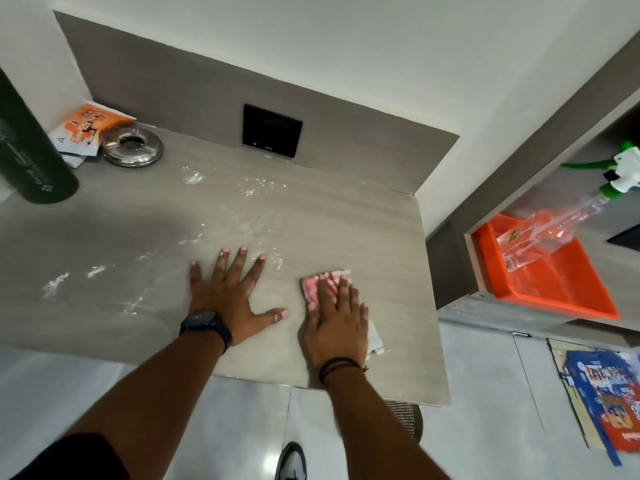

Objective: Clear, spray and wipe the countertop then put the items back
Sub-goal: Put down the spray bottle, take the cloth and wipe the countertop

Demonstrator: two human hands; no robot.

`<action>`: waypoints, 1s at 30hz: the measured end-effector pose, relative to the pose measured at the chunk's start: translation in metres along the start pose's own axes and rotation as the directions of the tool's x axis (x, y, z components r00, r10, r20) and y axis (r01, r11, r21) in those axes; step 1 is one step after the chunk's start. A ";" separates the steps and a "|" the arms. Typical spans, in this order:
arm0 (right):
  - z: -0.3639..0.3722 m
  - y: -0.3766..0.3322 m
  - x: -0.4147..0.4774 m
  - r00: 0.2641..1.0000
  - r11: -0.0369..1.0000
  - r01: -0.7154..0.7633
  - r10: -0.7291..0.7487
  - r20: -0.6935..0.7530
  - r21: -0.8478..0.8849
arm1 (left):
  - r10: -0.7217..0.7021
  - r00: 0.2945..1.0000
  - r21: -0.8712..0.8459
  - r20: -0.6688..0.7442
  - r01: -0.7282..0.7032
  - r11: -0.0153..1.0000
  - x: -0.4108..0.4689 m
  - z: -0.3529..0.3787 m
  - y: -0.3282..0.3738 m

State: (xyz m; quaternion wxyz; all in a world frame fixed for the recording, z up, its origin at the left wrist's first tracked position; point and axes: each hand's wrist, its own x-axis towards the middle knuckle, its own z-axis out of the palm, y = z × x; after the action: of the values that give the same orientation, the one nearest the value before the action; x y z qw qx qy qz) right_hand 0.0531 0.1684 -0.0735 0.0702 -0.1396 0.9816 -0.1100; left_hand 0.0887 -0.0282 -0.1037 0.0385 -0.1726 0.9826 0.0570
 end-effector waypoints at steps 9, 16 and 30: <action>0.008 0.006 -0.054 1.000 1.000 0.004 -0.004 -0.018 0.027 | -0.016 1.000 0.007 -0.023 0.016 1.000 -0.006 0.001 -0.001; -0.012 0.084 -0.061 0.967 0.973 -0.229 0.231 -0.103 0.034 | 0.000 1.000 0.013 -0.022 0.000 1.000 -0.006 0.000 -0.002; -0.026 0.107 -0.009 0.944 0.945 -0.326 0.326 -0.055 -0.003 | 0.025 1.000 -0.003 0.014 -0.025 1.000 -0.007 -0.001 -0.004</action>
State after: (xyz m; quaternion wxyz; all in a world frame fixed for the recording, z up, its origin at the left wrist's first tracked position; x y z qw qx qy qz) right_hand 0.0298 0.2764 -0.0725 0.0600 0.0273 0.9933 -0.0946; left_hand 0.0963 -0.0298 -0.1025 0.0442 -0.1600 0.9843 0.0600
